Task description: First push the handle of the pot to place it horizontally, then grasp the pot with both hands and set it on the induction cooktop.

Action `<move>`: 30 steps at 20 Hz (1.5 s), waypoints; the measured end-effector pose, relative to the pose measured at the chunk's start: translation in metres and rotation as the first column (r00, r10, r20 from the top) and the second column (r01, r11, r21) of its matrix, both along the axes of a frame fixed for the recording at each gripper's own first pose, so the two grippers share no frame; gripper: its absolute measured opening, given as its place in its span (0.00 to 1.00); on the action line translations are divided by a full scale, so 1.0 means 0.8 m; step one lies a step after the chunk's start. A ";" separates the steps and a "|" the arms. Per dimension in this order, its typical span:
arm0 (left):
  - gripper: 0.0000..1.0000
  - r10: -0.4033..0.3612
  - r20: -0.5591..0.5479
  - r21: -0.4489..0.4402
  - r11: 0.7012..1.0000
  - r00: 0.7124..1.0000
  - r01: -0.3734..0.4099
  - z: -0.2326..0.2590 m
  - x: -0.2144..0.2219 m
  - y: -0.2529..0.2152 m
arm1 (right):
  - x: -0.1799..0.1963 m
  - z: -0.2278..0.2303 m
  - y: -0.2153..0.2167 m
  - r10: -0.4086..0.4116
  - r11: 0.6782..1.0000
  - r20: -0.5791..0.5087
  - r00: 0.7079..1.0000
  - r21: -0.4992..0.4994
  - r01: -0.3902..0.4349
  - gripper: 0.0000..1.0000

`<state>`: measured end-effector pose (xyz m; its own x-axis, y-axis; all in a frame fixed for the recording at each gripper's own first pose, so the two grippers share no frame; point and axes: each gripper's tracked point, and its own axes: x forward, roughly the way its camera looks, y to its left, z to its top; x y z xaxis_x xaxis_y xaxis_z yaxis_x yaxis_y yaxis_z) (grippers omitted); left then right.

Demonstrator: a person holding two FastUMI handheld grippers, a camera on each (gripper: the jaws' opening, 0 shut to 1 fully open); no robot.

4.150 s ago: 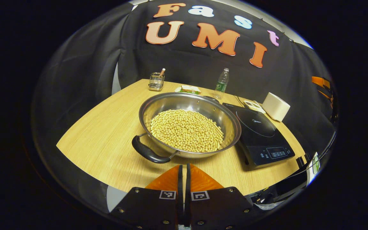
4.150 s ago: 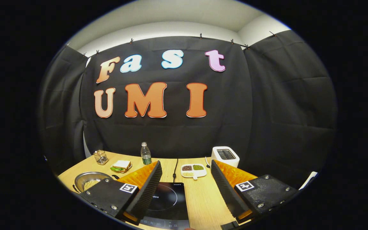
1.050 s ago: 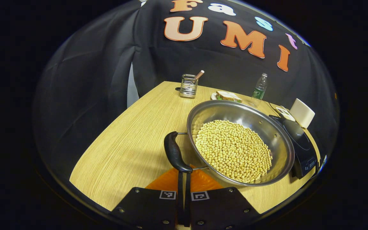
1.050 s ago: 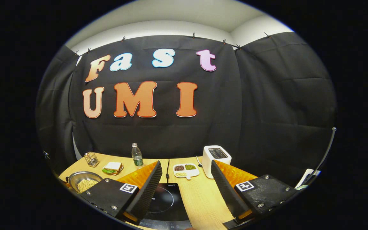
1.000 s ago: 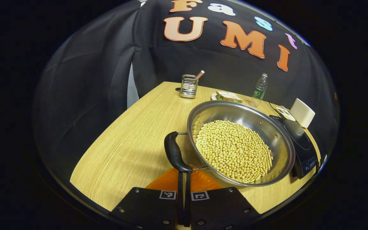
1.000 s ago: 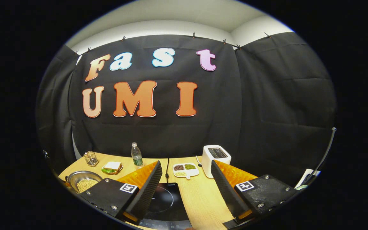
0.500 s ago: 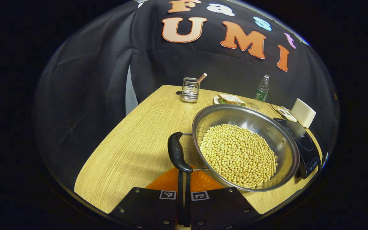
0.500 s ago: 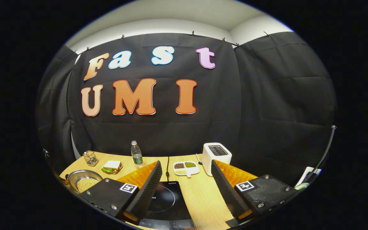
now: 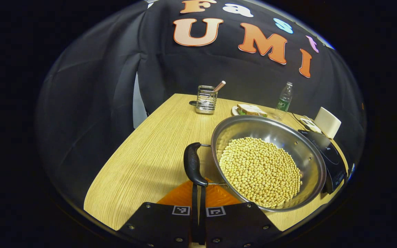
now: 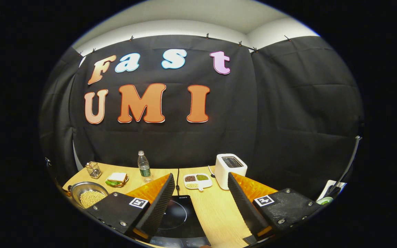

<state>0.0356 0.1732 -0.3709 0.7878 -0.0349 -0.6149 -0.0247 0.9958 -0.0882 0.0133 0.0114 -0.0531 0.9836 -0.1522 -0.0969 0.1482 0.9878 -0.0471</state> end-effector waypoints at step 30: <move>0.11 -0.031 0.266 0.009 1.000 0.964 0.030 0.099 0.049 0.015 | 0.043 -0.141 0.259 0.186 0.979 -0.166 0.968 0.112 -0.169 0.96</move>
<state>0.0750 0.1853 -0.2915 0.9215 -0.0591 -0.3839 0.0295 0.9962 -0.0825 0.0477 0.2183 -0.1662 0.9605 0.0417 -0.2751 -0.0319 0.9987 0.0399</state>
